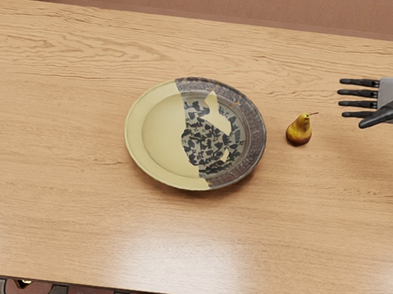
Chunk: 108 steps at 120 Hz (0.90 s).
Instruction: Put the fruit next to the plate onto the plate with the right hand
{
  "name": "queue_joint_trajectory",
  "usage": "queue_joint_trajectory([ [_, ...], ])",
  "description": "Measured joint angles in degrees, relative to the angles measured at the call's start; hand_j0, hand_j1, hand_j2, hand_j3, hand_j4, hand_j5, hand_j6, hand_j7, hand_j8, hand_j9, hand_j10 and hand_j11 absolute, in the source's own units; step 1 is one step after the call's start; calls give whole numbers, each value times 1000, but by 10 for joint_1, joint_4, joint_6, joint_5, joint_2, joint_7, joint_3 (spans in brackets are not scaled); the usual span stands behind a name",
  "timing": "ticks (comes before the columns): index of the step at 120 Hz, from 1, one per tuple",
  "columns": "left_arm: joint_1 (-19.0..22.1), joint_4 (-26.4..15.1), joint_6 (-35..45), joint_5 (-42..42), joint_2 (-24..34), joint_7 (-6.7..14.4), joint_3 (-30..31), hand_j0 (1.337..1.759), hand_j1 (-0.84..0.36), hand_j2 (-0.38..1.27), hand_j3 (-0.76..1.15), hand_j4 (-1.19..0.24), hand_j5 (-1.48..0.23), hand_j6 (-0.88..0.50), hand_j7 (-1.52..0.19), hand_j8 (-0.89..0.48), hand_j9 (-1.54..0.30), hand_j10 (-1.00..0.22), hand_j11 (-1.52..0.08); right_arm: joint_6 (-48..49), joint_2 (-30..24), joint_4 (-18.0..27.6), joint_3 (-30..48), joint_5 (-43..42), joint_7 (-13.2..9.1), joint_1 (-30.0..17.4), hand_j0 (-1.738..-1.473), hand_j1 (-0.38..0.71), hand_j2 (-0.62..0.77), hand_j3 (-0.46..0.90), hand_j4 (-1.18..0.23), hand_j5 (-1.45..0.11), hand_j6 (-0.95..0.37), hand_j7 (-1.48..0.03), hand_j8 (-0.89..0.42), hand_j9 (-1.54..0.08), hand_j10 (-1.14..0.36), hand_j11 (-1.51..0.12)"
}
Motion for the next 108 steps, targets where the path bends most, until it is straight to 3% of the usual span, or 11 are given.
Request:
queue_joint_trajectory([
  [31, -3, -1, 0, 0, 0, 0, -1, 1658, 334, 3, 0, -13, -17, -13, -17, -13, -17, -13, -17, 0, 1, -1, -1, -7, 0, 3, -1658, -349, -1, 0, 0, 0, 2, 0, 2, 0, 1, 0],
  [50, -10, -1, 0, 0, 0, 0, -1, 1658, 334, 3, 0, -13, -17, -13, -17, -13, -17, -13, -17, 0, 34, -6, 2, -73, 0, 18, -1658, -349, -1, 0, 0, 0, 2, 0, 1, 0, 1, 0],
  [83, -22, -1, 0, 0, 0, 0, -1, 1658, 334, 3, 0, -13, -17, -13, -17, -13, -17, -13, -17, 0, 85, -7, 3, -255, 0, 70, -1658, -349, 0, 0, -1, 0, 0, 0, 0, 0, 0, 0],
  [108, -29, -1, 0, -1, 0, 0, -1, 1658, 334, 3, 0, -13, -17, -13, -17, -13, -17, -13, -17, -7, 125, -6, -5, -401, 0, 79, -1658, -349, 0, 0, -1, 0, -2, 0, -1, 0, -1, 0],
])
